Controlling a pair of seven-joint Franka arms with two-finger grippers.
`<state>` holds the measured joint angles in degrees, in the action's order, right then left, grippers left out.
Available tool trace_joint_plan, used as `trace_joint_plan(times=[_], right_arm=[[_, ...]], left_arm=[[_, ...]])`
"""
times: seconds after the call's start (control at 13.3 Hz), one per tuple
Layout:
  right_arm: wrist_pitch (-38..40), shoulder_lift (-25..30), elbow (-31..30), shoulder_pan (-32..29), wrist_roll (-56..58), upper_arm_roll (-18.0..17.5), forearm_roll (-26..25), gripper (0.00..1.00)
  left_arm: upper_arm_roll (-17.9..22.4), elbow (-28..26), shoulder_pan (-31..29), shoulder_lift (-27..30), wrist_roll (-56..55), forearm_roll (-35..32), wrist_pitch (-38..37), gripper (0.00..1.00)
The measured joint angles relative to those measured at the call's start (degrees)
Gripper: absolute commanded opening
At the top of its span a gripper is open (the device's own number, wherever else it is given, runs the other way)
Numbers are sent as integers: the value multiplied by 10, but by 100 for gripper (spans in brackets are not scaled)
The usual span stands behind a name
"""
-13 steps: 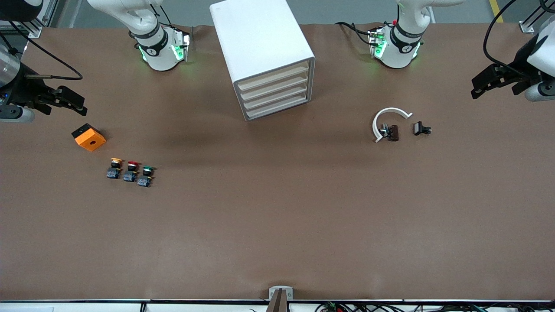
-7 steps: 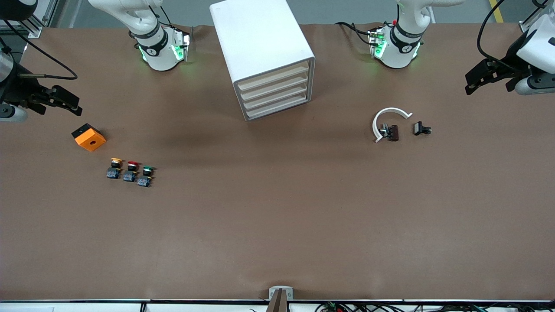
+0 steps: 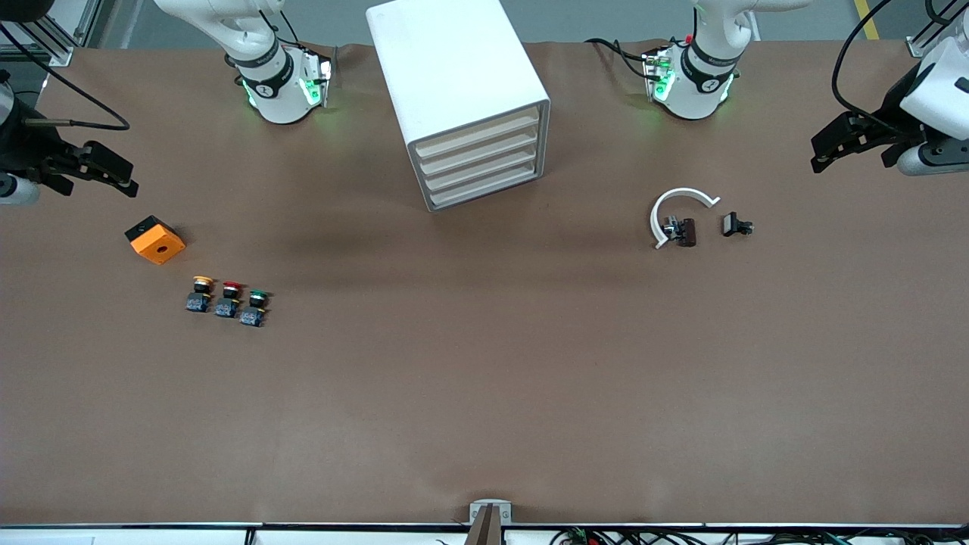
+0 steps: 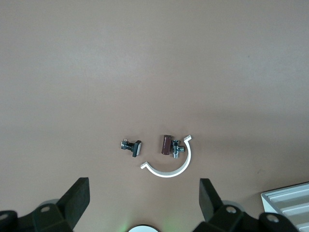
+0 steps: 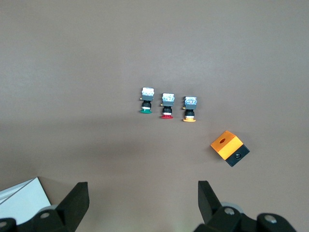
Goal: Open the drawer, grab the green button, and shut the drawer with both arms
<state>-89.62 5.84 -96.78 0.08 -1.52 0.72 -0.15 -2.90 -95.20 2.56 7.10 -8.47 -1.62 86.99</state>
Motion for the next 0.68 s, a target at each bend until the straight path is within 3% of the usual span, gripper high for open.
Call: trace_joint_plan(times=[0.68], right_arm=[[28, 0, 46, -7, 17, 1, 0, 100]], left_arm=[[0, 17, 2, -1, 0, 0, 2, 100]])
